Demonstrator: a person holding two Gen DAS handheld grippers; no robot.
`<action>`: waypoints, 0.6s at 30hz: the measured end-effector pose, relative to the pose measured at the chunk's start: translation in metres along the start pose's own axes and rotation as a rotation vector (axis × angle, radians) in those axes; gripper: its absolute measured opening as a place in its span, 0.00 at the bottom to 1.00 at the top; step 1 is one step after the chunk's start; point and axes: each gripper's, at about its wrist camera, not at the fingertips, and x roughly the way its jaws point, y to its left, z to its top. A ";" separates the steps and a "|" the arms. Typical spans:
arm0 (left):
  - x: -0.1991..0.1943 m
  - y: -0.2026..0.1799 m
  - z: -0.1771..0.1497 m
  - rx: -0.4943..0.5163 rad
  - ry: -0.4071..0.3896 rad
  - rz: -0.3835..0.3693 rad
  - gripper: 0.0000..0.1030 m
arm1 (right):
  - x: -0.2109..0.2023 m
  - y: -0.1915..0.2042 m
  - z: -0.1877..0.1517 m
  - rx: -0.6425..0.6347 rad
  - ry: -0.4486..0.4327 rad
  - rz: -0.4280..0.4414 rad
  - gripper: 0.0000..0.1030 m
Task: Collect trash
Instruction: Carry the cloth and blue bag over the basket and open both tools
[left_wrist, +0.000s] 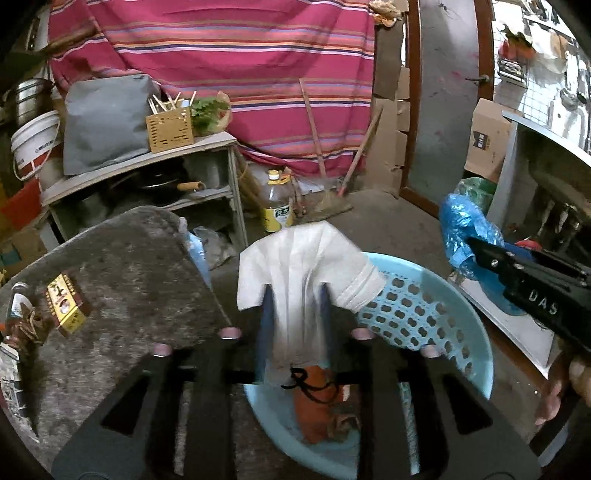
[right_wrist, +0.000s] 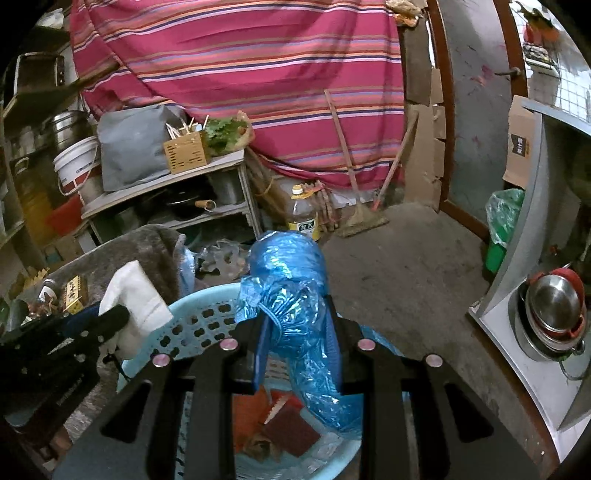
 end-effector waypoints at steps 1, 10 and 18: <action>-0.002 0.000 0.000 -0.001 -0.008 0.003 0.49 | 0.000 -0.002 -0.001 0.002 0.002 0.000 0.26; -0.028 0.025 -0.001 -0.025 -0.078 0.127 0.89 | 0.006 0.013 -0.002 -0.028 0.025 0.013 0.26; -0.071 0.075 -0.013 -0.060 -0.130 0.252 0.95 | 0.027 0.048 -0.011 -0.067 0.106 0.024 0.34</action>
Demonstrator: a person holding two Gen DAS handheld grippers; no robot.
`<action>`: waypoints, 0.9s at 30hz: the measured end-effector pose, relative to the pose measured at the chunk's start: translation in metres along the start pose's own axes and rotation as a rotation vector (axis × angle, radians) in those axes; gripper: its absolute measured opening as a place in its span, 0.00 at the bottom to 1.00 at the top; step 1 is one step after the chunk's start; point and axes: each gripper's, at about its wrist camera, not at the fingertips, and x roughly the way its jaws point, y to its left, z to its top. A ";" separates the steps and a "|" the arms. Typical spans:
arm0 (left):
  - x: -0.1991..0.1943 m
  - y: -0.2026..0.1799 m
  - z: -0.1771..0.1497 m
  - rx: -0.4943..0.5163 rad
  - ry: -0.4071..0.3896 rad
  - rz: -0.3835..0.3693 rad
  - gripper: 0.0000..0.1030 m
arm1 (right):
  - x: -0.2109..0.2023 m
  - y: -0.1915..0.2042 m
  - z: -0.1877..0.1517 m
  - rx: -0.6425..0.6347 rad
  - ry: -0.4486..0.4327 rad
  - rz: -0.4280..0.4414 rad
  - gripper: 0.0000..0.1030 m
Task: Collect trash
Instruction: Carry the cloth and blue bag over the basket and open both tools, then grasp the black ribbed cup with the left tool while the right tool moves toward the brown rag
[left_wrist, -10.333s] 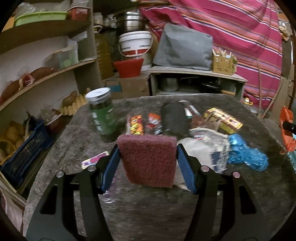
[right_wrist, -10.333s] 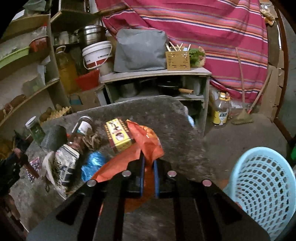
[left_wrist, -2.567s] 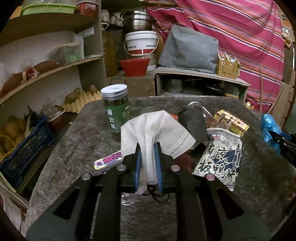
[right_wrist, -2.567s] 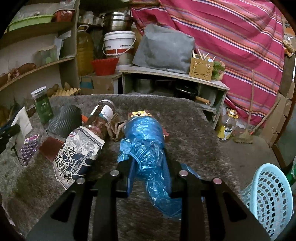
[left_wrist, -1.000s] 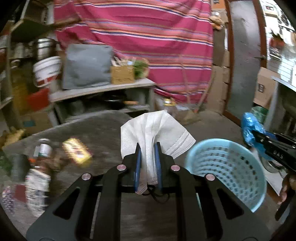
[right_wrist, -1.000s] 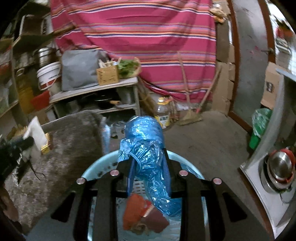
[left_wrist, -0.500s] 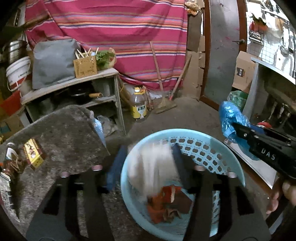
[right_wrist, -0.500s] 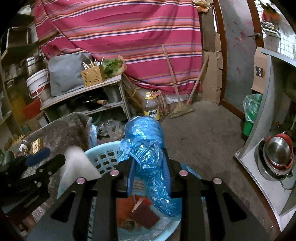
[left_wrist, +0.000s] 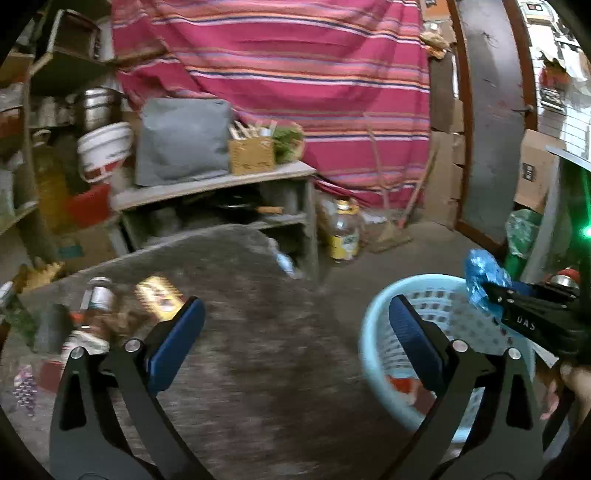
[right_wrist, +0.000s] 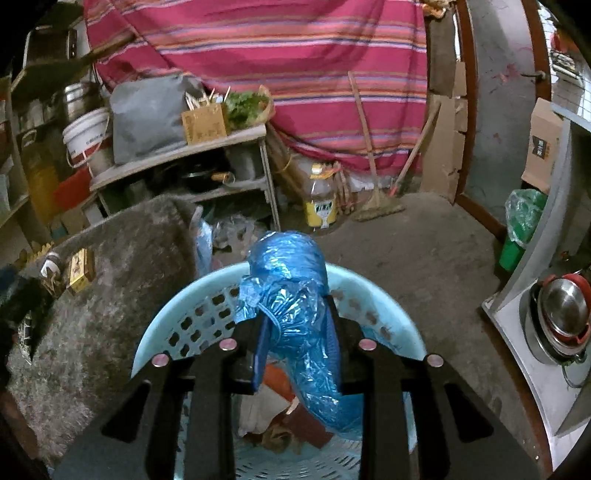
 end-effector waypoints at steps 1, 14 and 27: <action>-0.004 0.008 -0.002 0.000 -0.008 0.016 0.95 | 0.003 0.002 -0.001 -0.003 0.017 -0.005 0.49; -0.034 0.144 -0.018 -0.087 -0.017 0.225 0.95 | -0.011 0.060 0.001 -0.018 -0.066 -0.026 0.89; -0.054 0.253 -0.052 -0.193 0.002 0.382 0.95 | -0.010 0.214 -0.011 -0.213 -0.097 0.171 0.90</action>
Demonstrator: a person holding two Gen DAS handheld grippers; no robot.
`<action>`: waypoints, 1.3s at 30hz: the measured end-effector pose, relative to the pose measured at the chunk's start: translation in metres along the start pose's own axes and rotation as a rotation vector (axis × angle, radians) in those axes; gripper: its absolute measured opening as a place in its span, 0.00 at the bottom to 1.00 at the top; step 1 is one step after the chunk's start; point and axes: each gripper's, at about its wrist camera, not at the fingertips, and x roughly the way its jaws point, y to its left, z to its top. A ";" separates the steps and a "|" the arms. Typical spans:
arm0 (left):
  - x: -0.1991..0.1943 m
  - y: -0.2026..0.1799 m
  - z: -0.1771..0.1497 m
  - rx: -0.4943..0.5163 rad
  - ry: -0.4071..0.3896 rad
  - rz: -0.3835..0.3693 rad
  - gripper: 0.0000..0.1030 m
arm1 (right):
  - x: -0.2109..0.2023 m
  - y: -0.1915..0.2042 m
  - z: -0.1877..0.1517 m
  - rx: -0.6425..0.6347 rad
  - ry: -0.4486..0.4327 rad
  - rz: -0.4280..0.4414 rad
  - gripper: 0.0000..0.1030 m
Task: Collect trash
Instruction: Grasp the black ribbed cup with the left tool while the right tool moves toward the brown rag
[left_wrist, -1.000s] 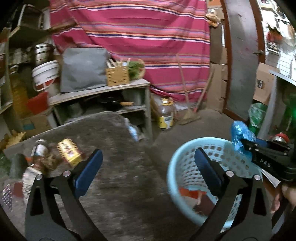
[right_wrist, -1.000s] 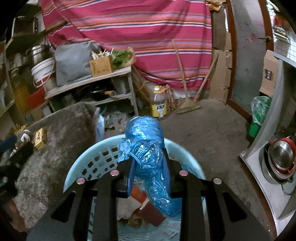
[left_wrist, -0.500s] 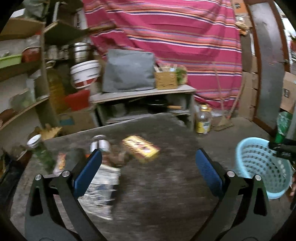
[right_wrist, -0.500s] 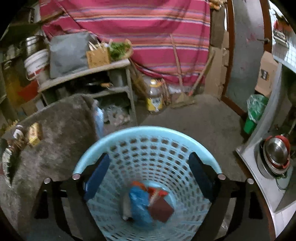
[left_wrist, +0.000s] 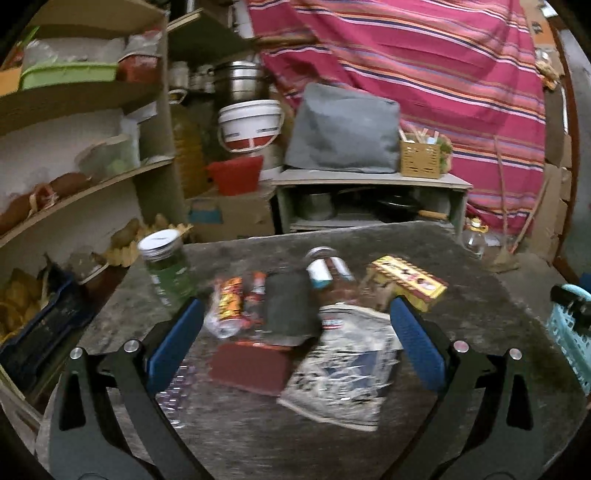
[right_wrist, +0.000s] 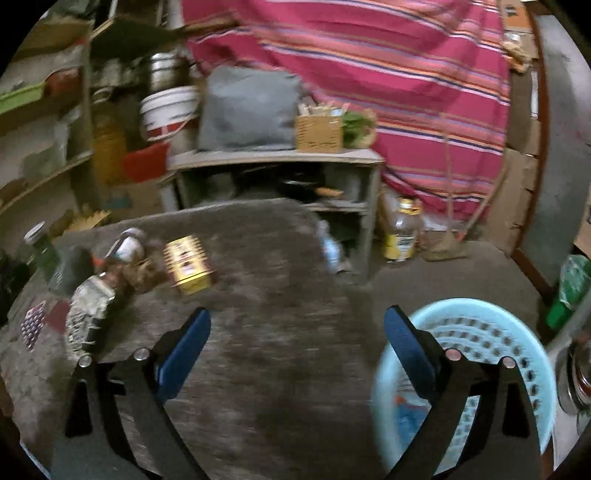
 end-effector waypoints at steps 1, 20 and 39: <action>0.001 0.006 0.000 -0.006 0.001 0.007 0.95 | 0.005 0.011 0.000 -0.008 0.011 0.018 0.90; 0.025 0.102 -0.014 -0.037 0.058 0.172 0.95 | 0.046 0.101 0.017 -0.038 0.020 0.052 0.96; 0.083 0.111 -0.010 -0.141 0.181 0.039 0.95 | 0.081 0.088 0.029 -0.049 0.015 -0.004 0.96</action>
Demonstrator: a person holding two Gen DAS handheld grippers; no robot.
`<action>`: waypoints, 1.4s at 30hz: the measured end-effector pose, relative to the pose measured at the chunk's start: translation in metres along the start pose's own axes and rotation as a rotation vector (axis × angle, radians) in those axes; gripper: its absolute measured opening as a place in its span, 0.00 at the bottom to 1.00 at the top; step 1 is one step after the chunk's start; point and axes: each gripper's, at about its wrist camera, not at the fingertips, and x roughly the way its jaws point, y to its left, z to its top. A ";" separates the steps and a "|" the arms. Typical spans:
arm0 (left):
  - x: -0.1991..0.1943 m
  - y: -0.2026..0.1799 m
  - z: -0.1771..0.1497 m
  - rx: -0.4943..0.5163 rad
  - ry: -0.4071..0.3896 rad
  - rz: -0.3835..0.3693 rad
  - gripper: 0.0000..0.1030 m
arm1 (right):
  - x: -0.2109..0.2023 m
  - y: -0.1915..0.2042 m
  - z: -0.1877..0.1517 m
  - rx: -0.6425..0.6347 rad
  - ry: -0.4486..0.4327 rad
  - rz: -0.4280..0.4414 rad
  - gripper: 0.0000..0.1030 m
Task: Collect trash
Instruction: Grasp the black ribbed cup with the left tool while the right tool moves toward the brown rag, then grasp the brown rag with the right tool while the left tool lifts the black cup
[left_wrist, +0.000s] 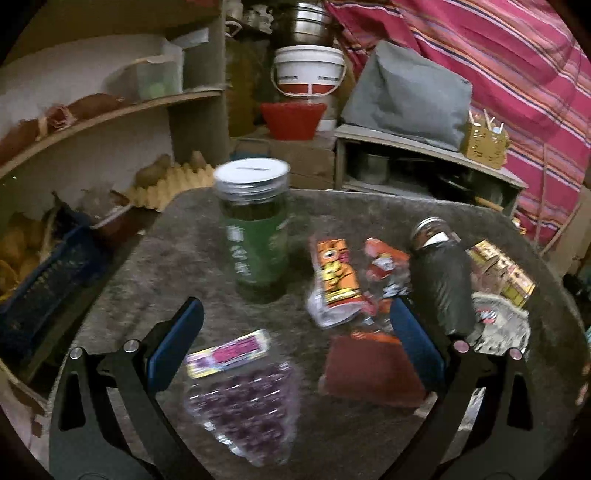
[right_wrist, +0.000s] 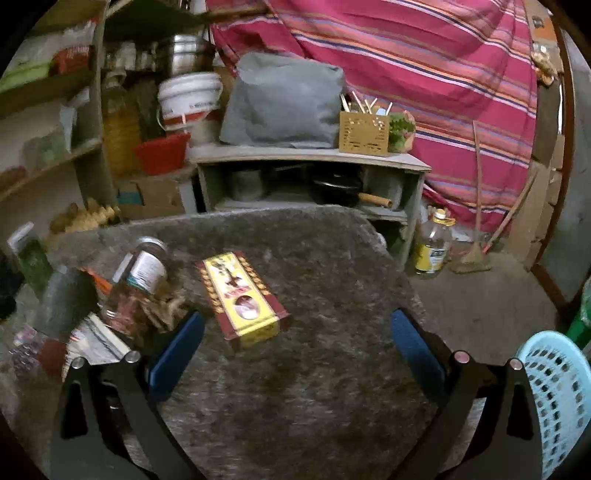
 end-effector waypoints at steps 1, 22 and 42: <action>0.002 -0.006 0.003 -0.001 0.001 -0.036 0.95 | 0.003 0.000 0.001 -0.011 0.021 -0.010 0.96; 0.038 -0.087 0.003 0.112 0.089 -0.220 0.55 | 0.021 0.007 0.003 -0.024 0.049 0.001 0.96; 0.020 -0.006 0.002 0.072 0.044 -0.051 0.55 | 0.048 0.093 0.010 -0.115 0.134 0.131 0.81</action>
